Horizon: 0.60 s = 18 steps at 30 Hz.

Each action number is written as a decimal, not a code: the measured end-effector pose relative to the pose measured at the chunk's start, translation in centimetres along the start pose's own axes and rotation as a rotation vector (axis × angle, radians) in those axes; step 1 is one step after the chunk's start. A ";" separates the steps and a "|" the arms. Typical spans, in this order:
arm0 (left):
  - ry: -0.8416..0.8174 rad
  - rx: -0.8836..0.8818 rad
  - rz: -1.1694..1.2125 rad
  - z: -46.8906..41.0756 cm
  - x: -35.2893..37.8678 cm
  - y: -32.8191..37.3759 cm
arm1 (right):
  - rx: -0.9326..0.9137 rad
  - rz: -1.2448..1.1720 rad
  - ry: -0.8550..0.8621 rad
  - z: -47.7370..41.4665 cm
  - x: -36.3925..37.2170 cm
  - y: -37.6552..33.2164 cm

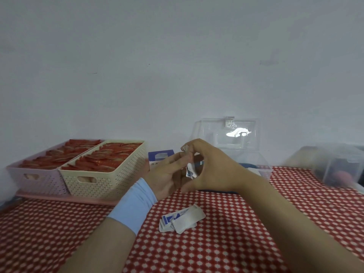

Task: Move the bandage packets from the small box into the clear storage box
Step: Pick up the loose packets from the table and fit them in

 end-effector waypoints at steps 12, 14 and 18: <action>-0.207 -0.039 0.021 0.7 0.6 -0.2 | 0.129 -0.417 0.140 -0.2 -2.4 1.3; -0.222 -0.060 0.019 0.9 0.7 -0.2 | 0.158 -0.354 0.176 -0.4 -2.7 1.8; -0.305 -0.103 0.019 1.2 1.2 -0.4 | 0.220 -0.345 0.181 -0.3 -2.8 2.4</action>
Point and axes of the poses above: each hand's wrist, its own z-axis away from the middle knuckle, its own x-axis out of the palm, y = z × x, the point moved 7 cm from there along -z, towards the middle knuckle, and after that the axes turned 8 degrees about -z, right-handed, at the moved point
